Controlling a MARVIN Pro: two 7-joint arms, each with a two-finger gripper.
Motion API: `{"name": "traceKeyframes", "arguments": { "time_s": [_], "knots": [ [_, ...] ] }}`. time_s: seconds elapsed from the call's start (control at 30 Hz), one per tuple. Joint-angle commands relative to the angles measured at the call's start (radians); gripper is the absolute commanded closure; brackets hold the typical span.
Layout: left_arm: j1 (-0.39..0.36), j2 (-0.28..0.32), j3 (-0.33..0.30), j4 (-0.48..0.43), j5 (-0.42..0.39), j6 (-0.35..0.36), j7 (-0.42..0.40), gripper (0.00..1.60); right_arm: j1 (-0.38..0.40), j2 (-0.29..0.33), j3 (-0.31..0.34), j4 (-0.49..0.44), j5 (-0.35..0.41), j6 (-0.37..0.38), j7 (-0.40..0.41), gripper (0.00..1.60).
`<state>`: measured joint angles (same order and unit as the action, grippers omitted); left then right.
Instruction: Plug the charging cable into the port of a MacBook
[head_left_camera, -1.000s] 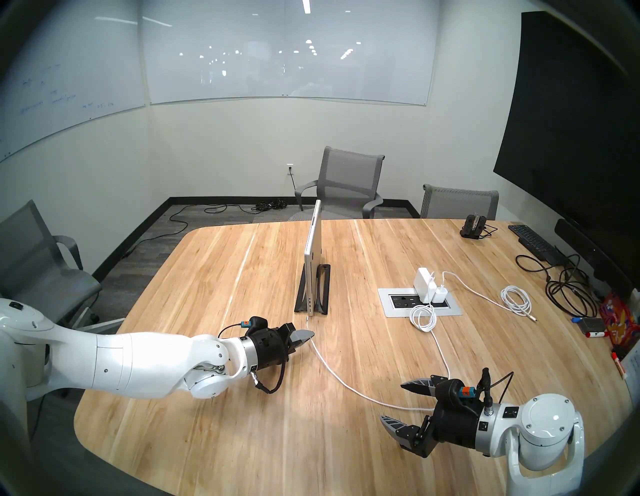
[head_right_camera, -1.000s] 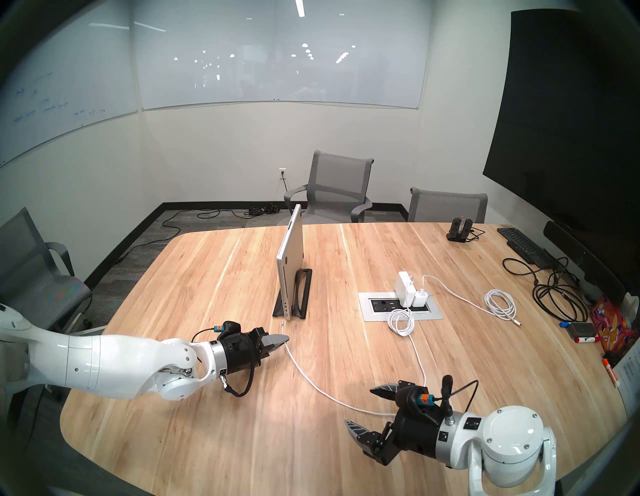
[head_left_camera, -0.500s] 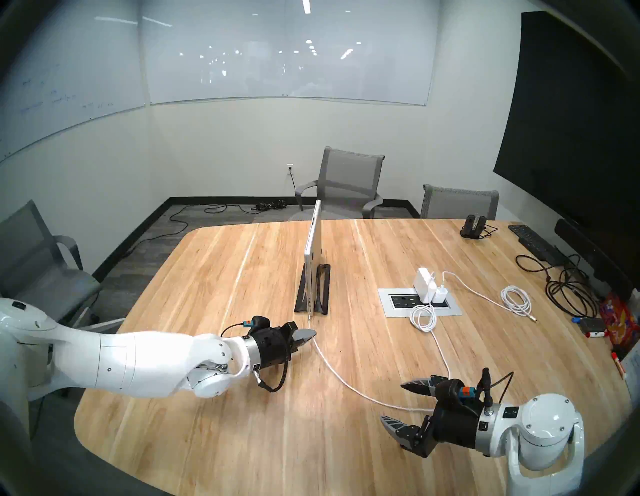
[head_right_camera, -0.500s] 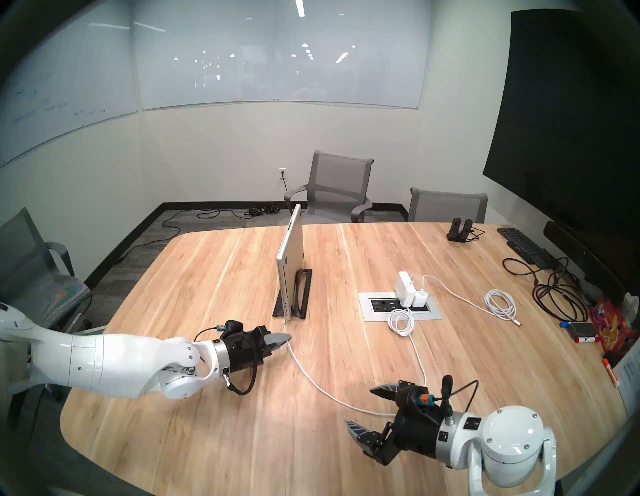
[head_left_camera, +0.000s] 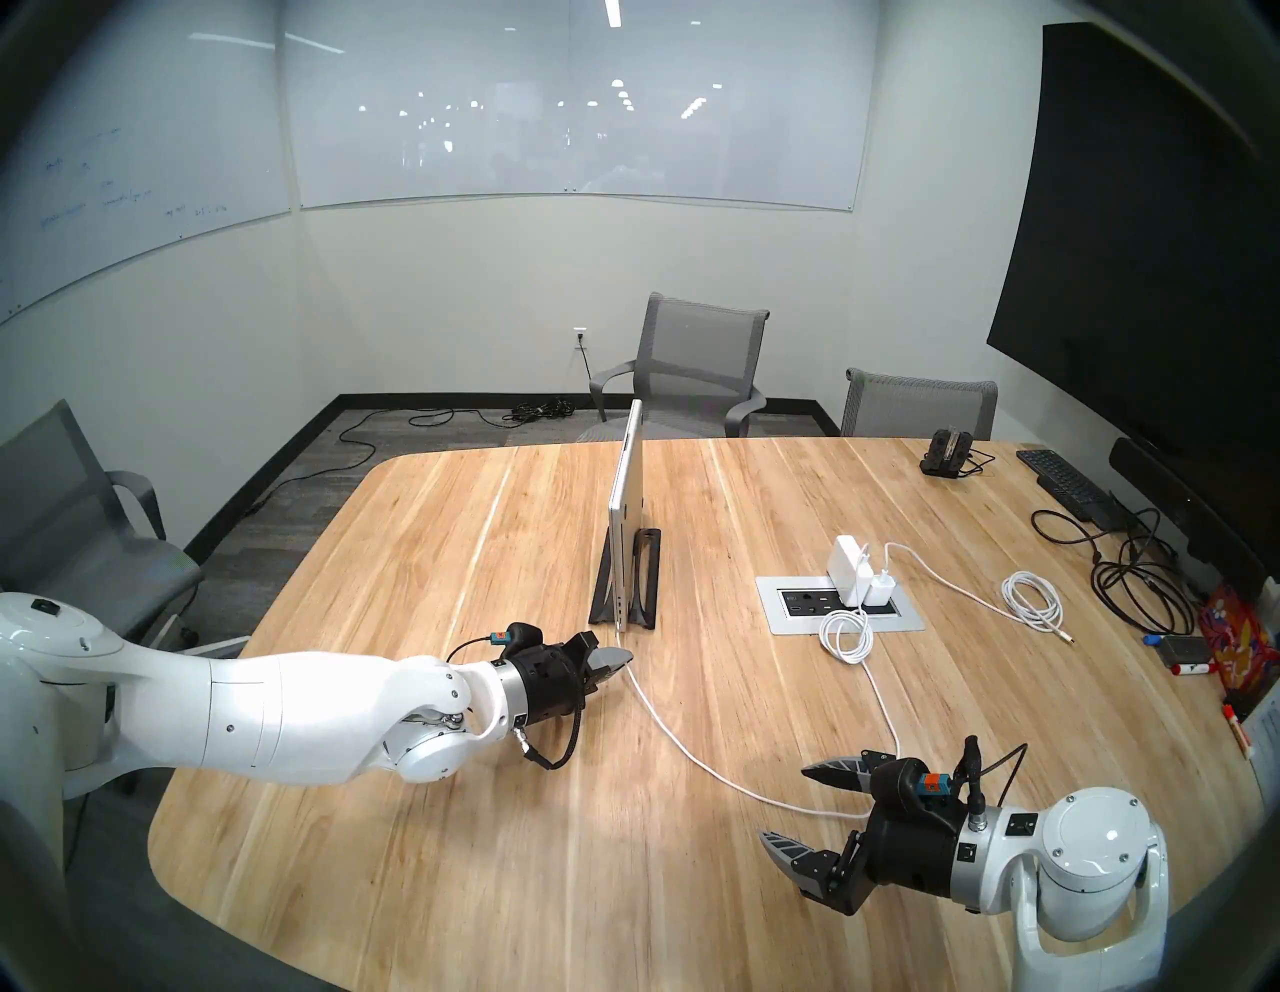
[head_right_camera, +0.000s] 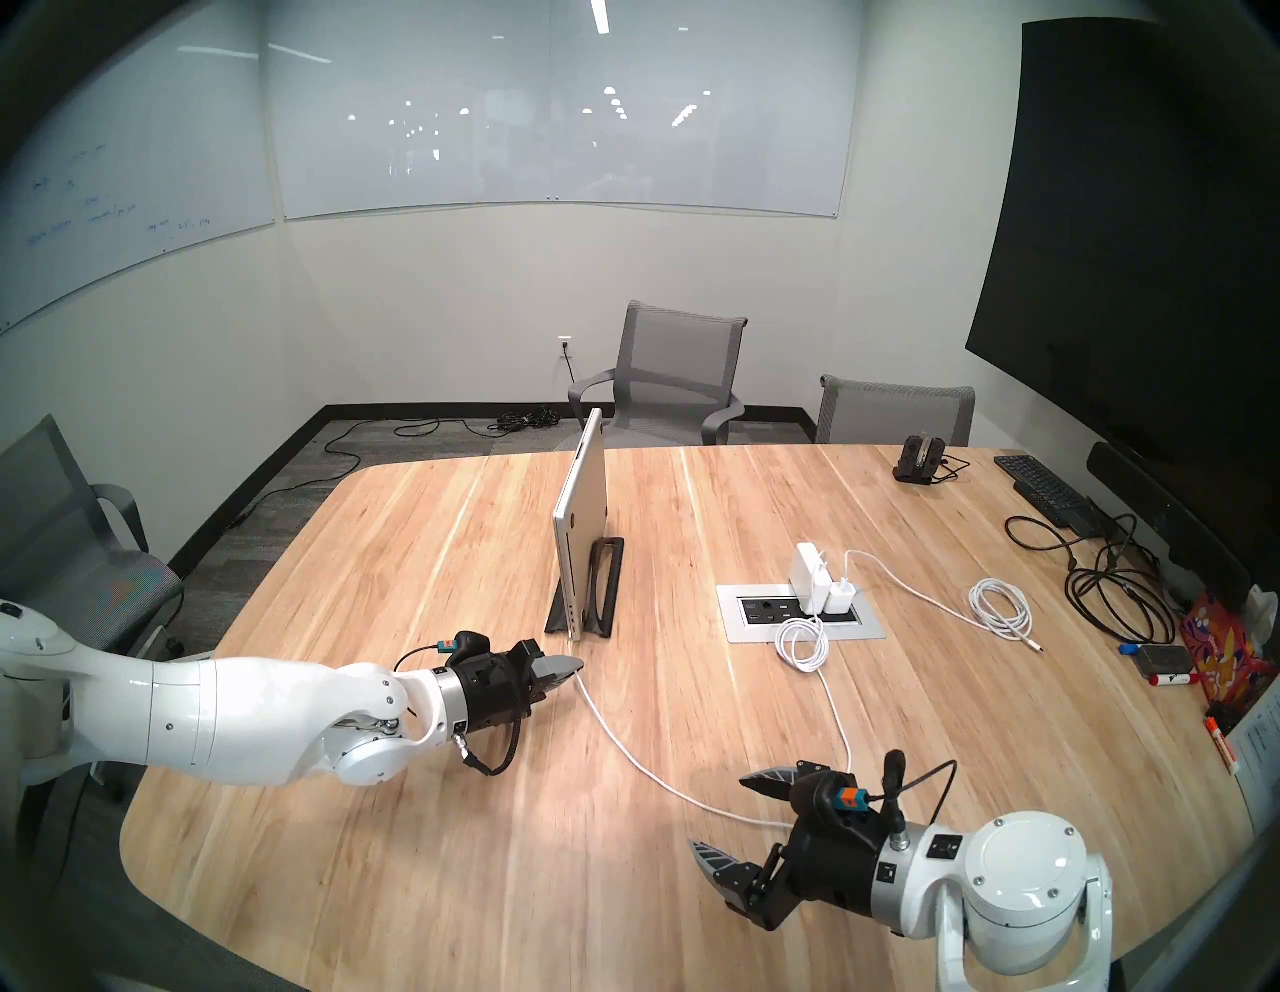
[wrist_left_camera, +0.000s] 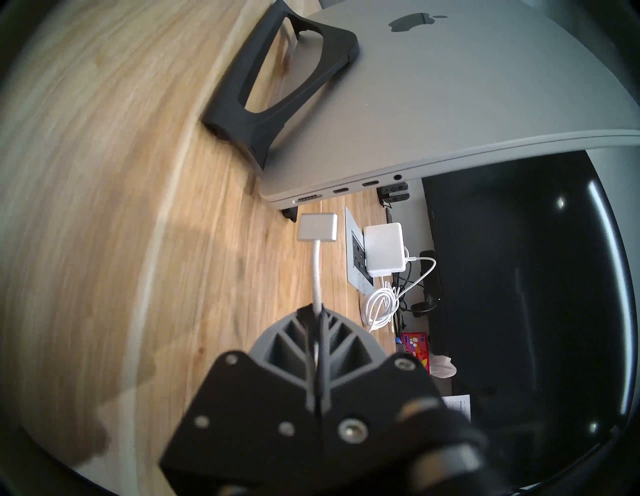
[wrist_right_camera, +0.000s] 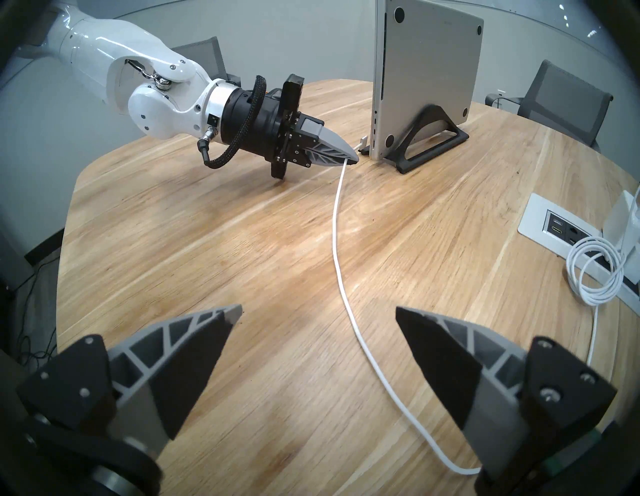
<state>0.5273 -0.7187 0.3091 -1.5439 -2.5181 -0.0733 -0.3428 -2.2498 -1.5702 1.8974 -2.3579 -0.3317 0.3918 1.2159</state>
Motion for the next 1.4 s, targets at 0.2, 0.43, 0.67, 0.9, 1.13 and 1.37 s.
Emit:
{"name": "traceKeyframes", "arguments": {
  "time_s": [0.2,0.43,0.67,0.9,1.13,1.37],
  "knots": [
    [0.003,-0.005,-0.004,0.000,-0.008,0.011,0.004,1.60,0.001,0.000,0.002,-0.017,0.001,0.000,0.002,0.00],
    [0.007,-0.006,-0.006,0.006,-0.015,0.019,0.000,1.60,0.001,0.000,0.003,-0.017,0.000,0.000,0.002,0.00],
    [0.012,-0.011,-0.015,0.012,-0.046,0.042,0.004,1.60,0.002,-0.001,0.003,-0.017,-0.001,-0.001,0.003,0.00],
    [0.016,-0.021,-0.013,0.008,-0.052,0.043,0.016,1.60,0.002,-0.002,0.003,-0.017,-0.001,-0.001,0.003,0.00],
    [0.026,-0.024,-0.007,0.014,-0.049,0.039,0.015,1.60,0.002,-0.002,0.003,-0.017,-0.002,-0.001,0.004,0.00],
    [0.028,-0.028,-0.007,0.027,-0.058,0.034,0.022,1.60,0.002,-0.003,0.003,-0.017,-0.002,-0.001,0.005,0.00]
  ]
}}
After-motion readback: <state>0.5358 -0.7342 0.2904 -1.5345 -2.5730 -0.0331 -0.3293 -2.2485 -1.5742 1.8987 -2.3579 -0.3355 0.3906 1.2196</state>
